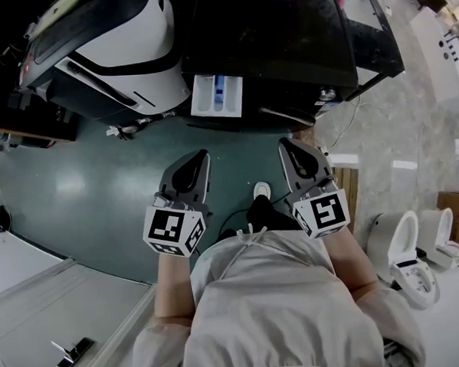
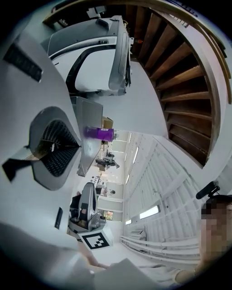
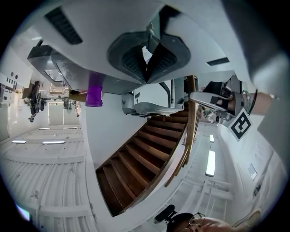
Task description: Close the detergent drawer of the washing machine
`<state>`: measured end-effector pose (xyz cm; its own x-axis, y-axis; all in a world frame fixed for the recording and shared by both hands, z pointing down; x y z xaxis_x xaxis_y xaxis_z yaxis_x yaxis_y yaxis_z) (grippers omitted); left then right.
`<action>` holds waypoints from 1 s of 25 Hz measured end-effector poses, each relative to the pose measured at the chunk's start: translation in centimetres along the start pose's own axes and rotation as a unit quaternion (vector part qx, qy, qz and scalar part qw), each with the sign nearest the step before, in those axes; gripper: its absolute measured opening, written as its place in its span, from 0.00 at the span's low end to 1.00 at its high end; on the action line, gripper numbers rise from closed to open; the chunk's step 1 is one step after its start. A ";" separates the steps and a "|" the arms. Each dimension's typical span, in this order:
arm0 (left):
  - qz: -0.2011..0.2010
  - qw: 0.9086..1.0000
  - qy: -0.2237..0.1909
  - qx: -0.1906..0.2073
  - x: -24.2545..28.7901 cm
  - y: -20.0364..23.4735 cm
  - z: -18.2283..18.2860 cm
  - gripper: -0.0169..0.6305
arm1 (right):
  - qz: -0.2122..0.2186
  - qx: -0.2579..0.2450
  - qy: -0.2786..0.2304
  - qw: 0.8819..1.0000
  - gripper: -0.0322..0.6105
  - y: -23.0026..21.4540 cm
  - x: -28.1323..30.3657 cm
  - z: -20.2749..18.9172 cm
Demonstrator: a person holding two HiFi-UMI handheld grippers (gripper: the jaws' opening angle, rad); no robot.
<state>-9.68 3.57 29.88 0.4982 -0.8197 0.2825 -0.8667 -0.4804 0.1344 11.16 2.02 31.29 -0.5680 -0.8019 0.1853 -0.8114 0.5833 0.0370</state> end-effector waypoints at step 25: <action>0.035 0.991 0.092 -0.085 12.1 9.9 -11.8 0.05 | 0.039 0.021 0.100 0.994 0.06 -5.7 14.6 -10.1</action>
<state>-12.57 -7.45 45.89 0.4379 -0.7702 0.4638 -0.8982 -0.3522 0.2631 8.85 -11.68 43.74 -0.5940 -0.7104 0.3775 -0.7737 0.6330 -0.0261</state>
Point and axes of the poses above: the fingertips, and each gripper's own axes: x forward along the fingers, y to its left, z out of its top, the point moved 5 cm from there along -x, backward along the fingers, and after that the axes turned 1 degree about -z, right-handed, at the moved point
